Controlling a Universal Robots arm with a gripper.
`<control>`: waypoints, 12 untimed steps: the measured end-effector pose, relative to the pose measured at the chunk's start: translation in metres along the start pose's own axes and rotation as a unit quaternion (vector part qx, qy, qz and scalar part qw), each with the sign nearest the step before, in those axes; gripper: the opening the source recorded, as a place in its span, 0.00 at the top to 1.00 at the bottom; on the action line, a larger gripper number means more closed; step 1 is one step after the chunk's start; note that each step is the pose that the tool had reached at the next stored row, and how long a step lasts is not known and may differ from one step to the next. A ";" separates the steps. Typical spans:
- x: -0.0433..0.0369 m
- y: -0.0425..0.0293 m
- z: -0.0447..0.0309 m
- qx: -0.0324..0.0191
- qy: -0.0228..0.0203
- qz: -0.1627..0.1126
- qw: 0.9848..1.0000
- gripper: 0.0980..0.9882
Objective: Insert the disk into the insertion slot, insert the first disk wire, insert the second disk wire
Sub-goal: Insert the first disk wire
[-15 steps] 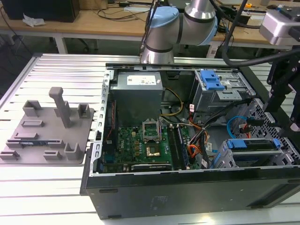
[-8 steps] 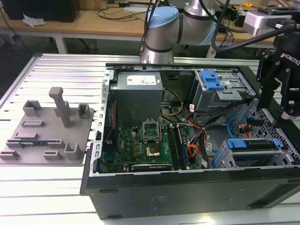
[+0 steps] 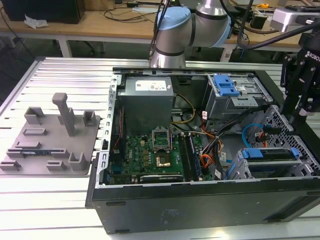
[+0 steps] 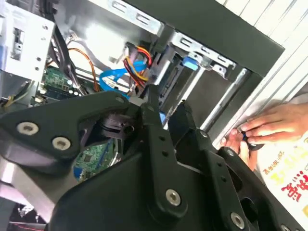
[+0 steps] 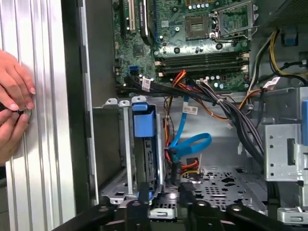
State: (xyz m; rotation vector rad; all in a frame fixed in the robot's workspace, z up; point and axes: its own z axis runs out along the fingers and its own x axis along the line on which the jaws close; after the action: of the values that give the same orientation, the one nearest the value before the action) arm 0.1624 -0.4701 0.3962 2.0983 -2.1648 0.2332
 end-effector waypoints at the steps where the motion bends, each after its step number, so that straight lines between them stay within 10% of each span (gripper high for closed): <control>1: -0.0042 0.0000 -0.0002 0.000 0.007 0.000 1.000 0.72; 6: -0.0098 0.0008 0.0018 0.004 0.041 -0.016 0.999 0.72; 12: -0.0330 0.0076 0.0214 0.008 0.059 -0.012 0.998 0.72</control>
State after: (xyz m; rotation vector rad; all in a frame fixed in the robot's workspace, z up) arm 0.1564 -0.4416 0.3687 2.0628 -2.0756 0.3630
